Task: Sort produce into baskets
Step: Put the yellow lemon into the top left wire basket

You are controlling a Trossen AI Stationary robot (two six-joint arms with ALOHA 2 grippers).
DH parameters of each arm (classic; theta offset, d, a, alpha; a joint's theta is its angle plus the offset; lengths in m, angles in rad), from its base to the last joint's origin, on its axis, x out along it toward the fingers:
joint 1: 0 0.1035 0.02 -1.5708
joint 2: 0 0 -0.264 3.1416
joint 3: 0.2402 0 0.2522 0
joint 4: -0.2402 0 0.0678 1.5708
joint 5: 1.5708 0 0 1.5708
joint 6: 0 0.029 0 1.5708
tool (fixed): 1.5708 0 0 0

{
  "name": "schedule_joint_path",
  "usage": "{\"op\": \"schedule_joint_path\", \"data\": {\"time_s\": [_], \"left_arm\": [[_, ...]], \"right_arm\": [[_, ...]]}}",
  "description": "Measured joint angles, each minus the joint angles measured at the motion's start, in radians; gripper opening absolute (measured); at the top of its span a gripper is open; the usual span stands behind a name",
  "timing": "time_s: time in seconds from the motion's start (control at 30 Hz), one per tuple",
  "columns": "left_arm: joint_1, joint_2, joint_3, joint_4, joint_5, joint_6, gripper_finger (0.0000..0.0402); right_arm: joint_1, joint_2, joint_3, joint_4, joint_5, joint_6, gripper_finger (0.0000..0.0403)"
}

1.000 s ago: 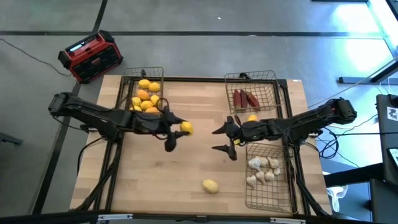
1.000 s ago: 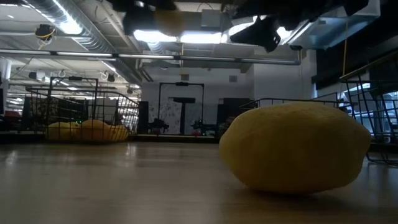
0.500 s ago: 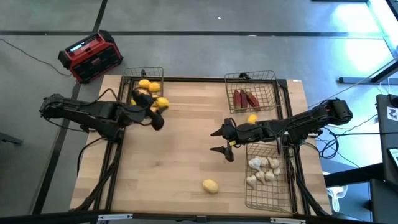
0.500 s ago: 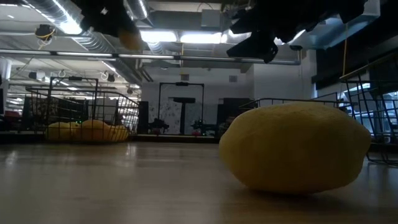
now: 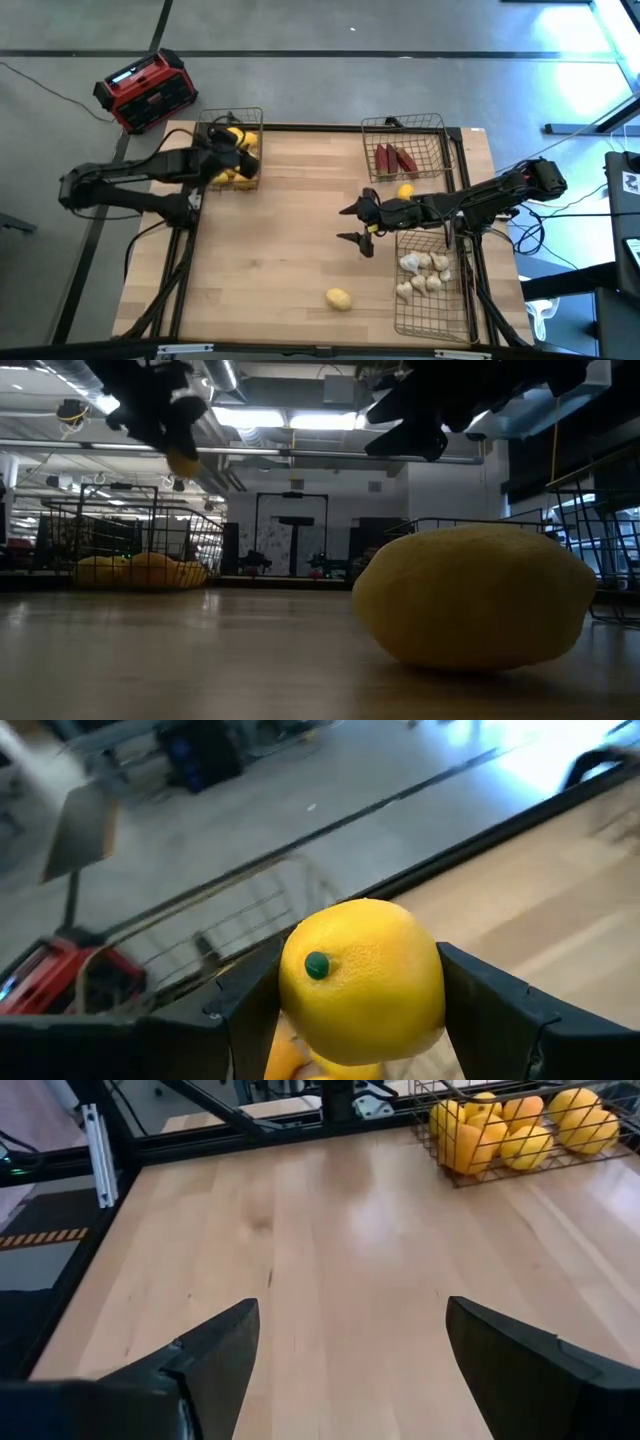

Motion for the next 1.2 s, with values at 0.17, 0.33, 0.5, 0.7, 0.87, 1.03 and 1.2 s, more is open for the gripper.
{"op": "schedule_joint_path", "data": {"time_s": [0.17,0.33,0.5,0.7,0.87,1.03,1.2], "left_arm": [[0.142,0.002,-0.044,-0.005,0.087,0.019,0.0233],[0.274,0.032,-0.076,0.003,0.211,0.023,0.0233],[0.376,0.092,-0.081,0.006,0.330,0.062,0.0233],[0.483,0.173,-0.081,0.016,0.384,0.106,0.0233],[0.553,0.260,-0.081,0.078,0.429,0.187,0.0233],[0.598,0.342,-0.081,0.132,0.460,0.208,0.0233],[0.630,0.408,-0.081,0.140,0.461,0.208,0.0233]], "right_arm": [[0.000,0.005,0.000,0.002,0.008,0.000,0.0317],[0.000,0.014,0.000,0.003,0.013,0.000,0.0317],[0.000,0.025,-0.001,-0.003,0.060,-0.001,0.0317],[0.000,0.031,-0.001,-0.002,0.062,-0.002,0.0317],[0.000,0.040,-0.001,-0.003,0.062,-0.002,0.0317],[0.000,0.039,-0.001,-0.002,0.062,-0.002,0.0317],[0.000,0.039,-0.001,-0.003,0.062,-0.002,0.0317]]}}
